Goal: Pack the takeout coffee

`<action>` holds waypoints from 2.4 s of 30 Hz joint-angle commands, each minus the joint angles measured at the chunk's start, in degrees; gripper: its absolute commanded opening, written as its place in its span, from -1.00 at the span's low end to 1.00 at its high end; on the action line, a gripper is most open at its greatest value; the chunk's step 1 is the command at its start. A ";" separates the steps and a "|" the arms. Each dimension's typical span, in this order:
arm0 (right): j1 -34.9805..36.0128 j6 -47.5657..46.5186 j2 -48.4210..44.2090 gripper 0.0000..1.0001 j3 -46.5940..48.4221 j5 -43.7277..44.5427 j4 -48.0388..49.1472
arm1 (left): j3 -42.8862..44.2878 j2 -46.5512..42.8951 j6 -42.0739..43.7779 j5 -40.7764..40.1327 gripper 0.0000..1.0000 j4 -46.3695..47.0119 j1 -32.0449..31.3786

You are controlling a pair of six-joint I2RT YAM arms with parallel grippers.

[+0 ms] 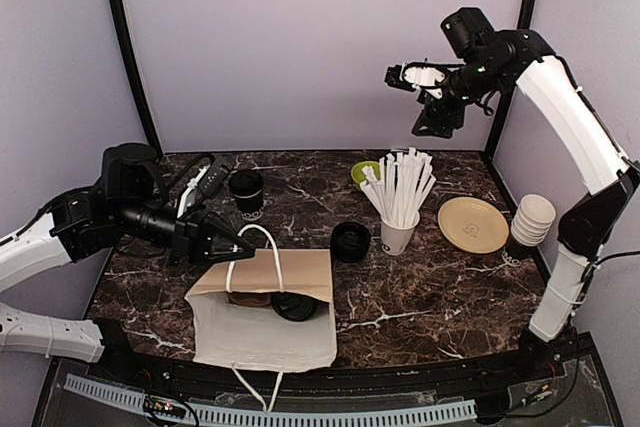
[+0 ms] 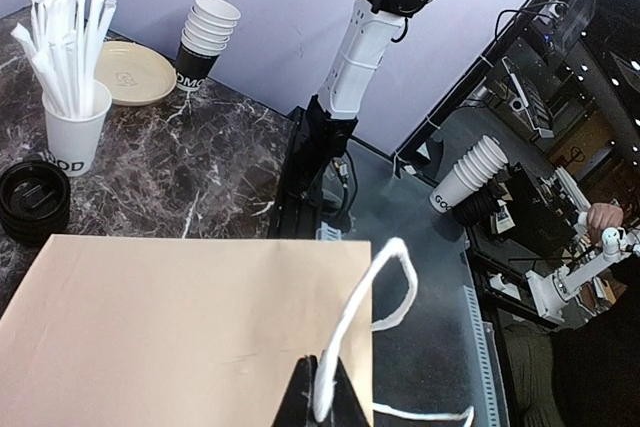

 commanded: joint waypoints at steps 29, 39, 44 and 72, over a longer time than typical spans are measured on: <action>-10.27 1.21 -10.39 0.54 -15.79 -9.34 0.51 | 23.07 19.57 10.46 -23.37 -1.00 -3.77 6.05; -11.27 1.59 -11.07 0.55 -18.82 -12.47 2.44 | 23.63 16.77 12.86 -27.06 -0.92 -9.32 8.66; -11.30 1.27 -9.07 0.55 -16.08 -15.78 0.66 | 25.67 14.85 13.88 -28.43 -0.03 -14.60 8.67; 13.93 8.83 7.91 0.40 1.61 -32.59 11.09 | 31.73 22.28 12.54 -40.03 0.76 -18.07 31.56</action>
